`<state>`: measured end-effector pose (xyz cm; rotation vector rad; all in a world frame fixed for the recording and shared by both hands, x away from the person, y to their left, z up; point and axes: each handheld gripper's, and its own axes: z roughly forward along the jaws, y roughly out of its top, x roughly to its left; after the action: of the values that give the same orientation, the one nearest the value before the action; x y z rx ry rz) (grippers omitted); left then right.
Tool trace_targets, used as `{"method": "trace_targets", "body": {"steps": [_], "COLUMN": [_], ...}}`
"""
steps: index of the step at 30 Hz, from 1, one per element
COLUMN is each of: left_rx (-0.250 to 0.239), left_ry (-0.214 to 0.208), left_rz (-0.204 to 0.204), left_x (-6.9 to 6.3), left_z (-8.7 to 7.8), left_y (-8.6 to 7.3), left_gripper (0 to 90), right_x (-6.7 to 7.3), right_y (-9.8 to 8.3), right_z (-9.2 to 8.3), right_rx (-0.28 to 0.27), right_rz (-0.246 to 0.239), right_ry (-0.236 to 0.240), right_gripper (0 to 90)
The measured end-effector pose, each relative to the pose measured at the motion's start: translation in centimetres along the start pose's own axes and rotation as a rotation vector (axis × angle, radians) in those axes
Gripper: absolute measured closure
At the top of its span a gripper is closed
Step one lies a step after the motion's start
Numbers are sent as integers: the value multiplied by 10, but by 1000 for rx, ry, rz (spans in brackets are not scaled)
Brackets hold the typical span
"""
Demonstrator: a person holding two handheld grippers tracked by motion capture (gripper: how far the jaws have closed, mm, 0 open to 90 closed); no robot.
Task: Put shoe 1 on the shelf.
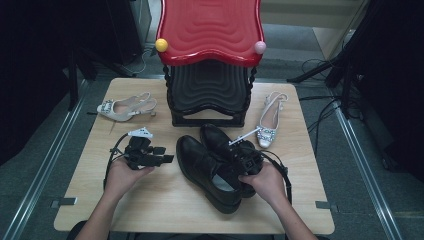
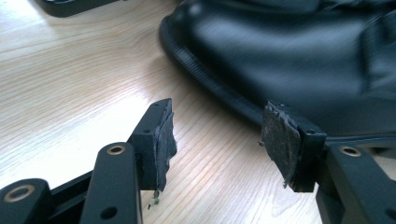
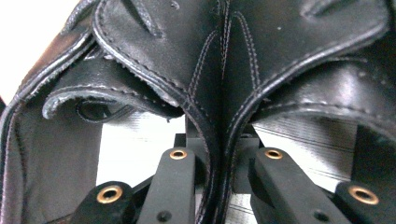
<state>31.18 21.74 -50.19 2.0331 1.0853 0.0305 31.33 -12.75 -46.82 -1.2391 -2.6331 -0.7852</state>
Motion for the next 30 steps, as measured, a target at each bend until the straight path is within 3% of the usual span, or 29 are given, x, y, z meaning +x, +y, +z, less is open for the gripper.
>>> {"method": "trace_targets", "body": {"steps": [6, 12, 17, 24, 28, 30], "left_rx": [-6, -37, -20, -15, -16, -17], "left_ry": [21, 36, 46, 44, 41, 40], "left_rz": [-9, 39, 19, 15, 14, 13], "left_x": [2, -3, 0, 2, 2, 2], "left_z": [-6, -14, -13, -14, -13, -13], "left_y": [-5, -9, -13, -14, -14, -14], "left_gripper": [437, 438, 436, 435, 435, 435], "right_x": [-2, -3, -2, -4, -9, -10], "right_y": [2, 3, 9, 33, 53, 64], "right_z": [-23, -52, -75, -98, -102, -102], "right_rx": [-29, -71, -117, -206, -287, -332], "right_rz": [9, 12, 11, 24, 71, 85], "right_ry": [93, 164, 211, 211, 203, 176], "right_gripper": [833, 831, 831, 830, 829, 829]}}
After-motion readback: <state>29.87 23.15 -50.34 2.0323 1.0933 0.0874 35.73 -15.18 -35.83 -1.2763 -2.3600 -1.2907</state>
